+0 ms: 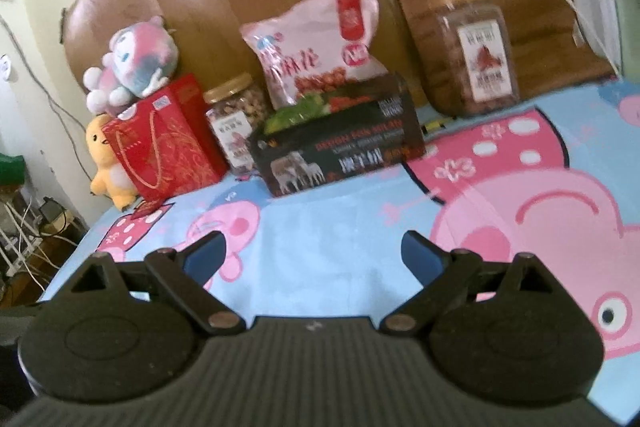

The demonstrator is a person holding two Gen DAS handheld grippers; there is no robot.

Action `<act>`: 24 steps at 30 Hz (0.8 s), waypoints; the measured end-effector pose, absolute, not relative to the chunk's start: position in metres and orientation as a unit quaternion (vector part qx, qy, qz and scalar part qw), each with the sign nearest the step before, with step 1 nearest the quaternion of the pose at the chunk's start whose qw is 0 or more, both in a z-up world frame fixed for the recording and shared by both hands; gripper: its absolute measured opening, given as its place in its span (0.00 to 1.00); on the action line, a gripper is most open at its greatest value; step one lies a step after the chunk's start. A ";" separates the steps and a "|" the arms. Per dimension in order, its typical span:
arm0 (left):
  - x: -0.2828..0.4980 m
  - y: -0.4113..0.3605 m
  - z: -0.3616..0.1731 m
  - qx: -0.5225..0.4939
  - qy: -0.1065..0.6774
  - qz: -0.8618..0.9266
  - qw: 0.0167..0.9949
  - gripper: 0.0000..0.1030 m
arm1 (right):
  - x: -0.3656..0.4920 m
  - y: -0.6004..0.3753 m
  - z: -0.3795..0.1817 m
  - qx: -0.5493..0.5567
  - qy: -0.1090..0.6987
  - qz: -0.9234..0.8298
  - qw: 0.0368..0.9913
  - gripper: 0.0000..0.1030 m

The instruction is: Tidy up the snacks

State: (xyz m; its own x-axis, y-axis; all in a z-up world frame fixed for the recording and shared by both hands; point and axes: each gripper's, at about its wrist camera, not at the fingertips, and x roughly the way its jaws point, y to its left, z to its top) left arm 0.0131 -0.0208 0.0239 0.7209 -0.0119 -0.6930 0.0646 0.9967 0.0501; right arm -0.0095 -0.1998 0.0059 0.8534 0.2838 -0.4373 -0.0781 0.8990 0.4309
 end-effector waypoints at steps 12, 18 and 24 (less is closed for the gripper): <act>0.021 -0.023 0.015 0.048 0.391 -0.010 0.919 1.00 | -0.007 -0.210 0.002 0.219 0.249 0.083 0.940 0.93; 0.023 -0.020 0.016 0.049 0.387 -0.009 0.921 1.00 | -0.010 -0.202 0.007 0.199 0.243 0.100 0.944 0.93; 0.021 -0.016 0.020 0.043 0.378 -0.007 0.925 1.00 | -0.012 -0.203 0.008 0.200 0.238 0.103 0.945 0.93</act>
State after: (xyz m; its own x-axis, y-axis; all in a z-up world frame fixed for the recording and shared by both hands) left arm 0.0208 -0.0165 0.0197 0.7137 0.0198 -0.7002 0.0459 0.9961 0.0749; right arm -0.0121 -0.2033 0.0084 0.8655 0.2902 -0.4083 -0.1000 0.8988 0.4269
